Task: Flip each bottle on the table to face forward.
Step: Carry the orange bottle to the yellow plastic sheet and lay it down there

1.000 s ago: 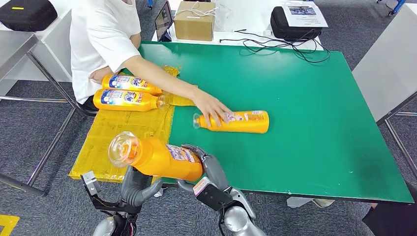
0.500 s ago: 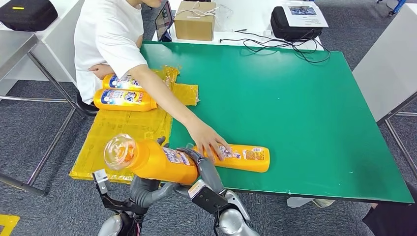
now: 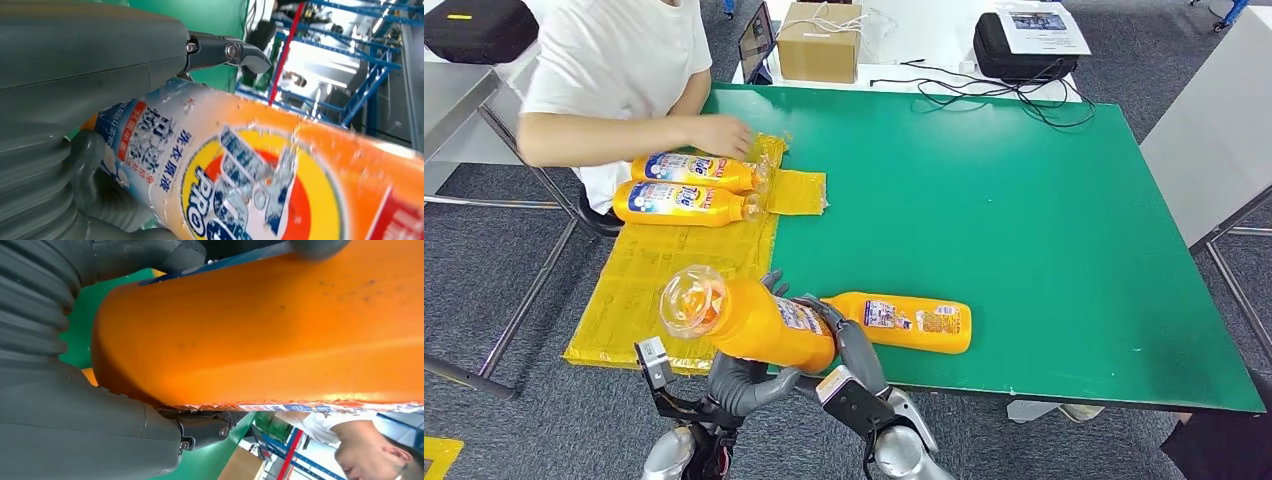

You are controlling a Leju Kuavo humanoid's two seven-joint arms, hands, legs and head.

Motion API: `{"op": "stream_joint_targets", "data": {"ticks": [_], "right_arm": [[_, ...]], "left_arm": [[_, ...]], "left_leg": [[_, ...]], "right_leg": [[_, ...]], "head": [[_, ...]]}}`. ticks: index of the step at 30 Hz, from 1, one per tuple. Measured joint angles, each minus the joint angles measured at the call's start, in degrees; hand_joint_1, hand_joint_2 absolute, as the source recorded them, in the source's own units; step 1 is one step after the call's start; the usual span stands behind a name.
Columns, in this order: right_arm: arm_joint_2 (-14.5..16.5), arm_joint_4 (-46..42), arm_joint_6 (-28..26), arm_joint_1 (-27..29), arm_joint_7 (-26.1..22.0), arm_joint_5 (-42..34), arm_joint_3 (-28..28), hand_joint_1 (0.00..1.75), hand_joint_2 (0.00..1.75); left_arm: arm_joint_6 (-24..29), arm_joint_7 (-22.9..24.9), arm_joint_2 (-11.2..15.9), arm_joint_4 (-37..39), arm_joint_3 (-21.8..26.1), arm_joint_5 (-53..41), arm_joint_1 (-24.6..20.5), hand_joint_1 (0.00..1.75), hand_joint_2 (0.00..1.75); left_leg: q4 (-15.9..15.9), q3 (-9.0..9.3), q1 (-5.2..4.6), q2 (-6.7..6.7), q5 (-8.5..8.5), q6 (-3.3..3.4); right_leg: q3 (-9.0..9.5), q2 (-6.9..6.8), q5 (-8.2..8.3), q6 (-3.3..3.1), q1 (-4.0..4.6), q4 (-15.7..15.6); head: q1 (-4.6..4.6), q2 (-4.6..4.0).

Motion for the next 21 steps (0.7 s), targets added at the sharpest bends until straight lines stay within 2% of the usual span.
{"op": "stream_joint_targets", "data": {"ticks": [6, 21], "right_arm": [[0.04, 0.73, -0.54, 0.07, 0.97, -0.16, -0.02, 1.75, 1.75], [0.05, 2.75, -2.44, 0.05, 1.89, 1.75, -0.27, 1.75, 1.75]], "left_arm": [[3.46, -1.76, 0.0, -1.23, -0.77, -3.93, 0.37, 0.0, 1.75], [1.95, -0.61, 0.0, -1.91, -1.05, -1.72, 0.79, 0.0, 1.75]], "left_leg": [[0.0, -0.02, -0.02, 0.0, 0.0, 0.0], [0.0, -0.01, -0.01, 0.0, 0.0, 0.0]], "right_leg": [[0.0, -0.01, 0.0, 0.0, -0.02, 0.0], [-0.01, 0.0, 0.0, 0.0, -0.01, 0.0]], "head": [[0.01, 0.0], [0.01, 0.0]]}}
